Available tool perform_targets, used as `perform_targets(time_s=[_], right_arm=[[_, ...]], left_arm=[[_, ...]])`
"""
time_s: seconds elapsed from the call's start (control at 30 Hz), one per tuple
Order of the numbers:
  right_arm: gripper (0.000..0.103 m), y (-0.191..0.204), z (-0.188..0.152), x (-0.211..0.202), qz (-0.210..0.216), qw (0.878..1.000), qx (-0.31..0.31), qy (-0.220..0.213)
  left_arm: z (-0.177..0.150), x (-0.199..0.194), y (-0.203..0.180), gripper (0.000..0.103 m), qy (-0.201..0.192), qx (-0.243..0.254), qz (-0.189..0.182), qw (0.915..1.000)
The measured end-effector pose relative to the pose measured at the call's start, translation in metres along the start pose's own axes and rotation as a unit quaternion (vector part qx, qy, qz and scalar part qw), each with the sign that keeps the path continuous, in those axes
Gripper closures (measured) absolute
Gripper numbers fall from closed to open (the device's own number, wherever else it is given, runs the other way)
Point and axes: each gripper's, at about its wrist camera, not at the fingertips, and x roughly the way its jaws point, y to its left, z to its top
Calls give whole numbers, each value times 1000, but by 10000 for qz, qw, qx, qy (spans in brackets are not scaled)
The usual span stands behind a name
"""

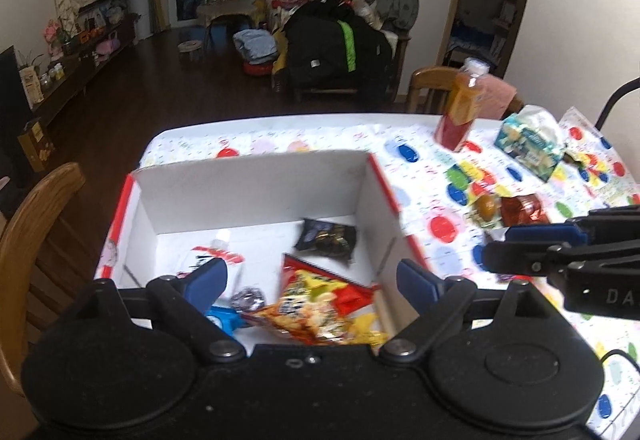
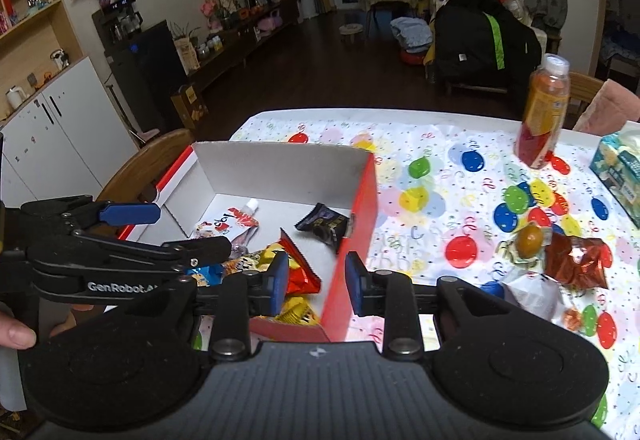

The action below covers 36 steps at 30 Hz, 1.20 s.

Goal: Organize snacks
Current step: 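Move both tools back over the remaining snacks on the tablecloth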

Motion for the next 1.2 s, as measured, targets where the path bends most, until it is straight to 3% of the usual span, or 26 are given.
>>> perform_targets(time_s=[0.13, 0.23, 0.37, 0.47, 0.67, 0.97, 1.2], right_arm=[[72, -16, -7, -17, -7, 9999, 72, -91], [46, -29, -14, -31, -58, 9997, 86, -218], [41, -49, -23, -48, -145, 9993, -33, -336], [29, -67, -31, -59, -231, 9989, -72, -396], [18, -111, -42, -75, -387, 9983, 7, -440], [18, -176, -50, -73, -660, 9973, 63, -319], [18, -220, -50, -52, -631, 9978, 194, -59]], left_arm=[[2, -5, -20, 9, -90, 17, -157, 9998], [4, -6, -38, 8, -134, 78, -266, 9995], [5, -3, -63, 5, -186, 145, -375, 9990], [5, 2, -80, 3, -182, 173, -472, 9986], [4, 17, -116, 0, -190, 231, -598, 9978], [-7, 52, -167, 0, -40, 324, -615, 9976], [-18, 87, -199, 0, 116, 359, -523, 9979]])
